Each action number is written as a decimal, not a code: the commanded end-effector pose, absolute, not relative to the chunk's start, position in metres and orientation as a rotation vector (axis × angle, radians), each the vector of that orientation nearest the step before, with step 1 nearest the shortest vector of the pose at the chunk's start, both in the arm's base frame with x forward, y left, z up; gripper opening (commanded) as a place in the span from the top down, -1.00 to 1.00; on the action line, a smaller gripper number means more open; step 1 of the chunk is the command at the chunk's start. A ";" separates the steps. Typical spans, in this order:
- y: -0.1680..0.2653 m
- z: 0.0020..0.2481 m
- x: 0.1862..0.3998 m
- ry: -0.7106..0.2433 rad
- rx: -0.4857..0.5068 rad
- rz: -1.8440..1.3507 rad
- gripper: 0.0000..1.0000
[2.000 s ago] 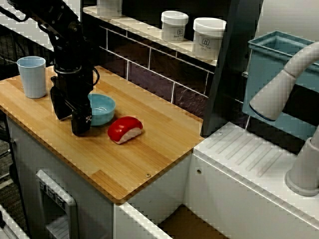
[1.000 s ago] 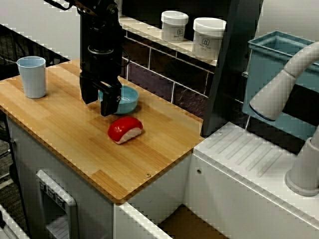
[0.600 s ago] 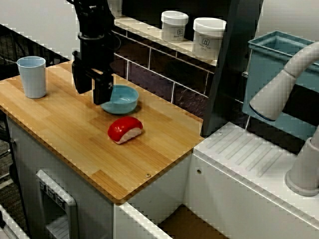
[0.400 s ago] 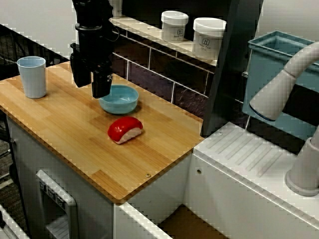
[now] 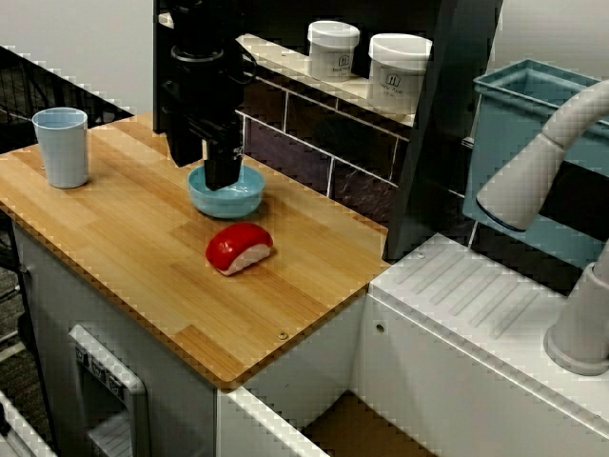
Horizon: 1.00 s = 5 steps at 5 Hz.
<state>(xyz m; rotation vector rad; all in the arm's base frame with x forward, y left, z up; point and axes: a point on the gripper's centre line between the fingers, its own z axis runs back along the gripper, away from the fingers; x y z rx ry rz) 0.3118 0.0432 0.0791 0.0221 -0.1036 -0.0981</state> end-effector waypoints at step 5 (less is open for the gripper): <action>0.018 0.059 0.356 -0.118 0.048 -0.105 -1.00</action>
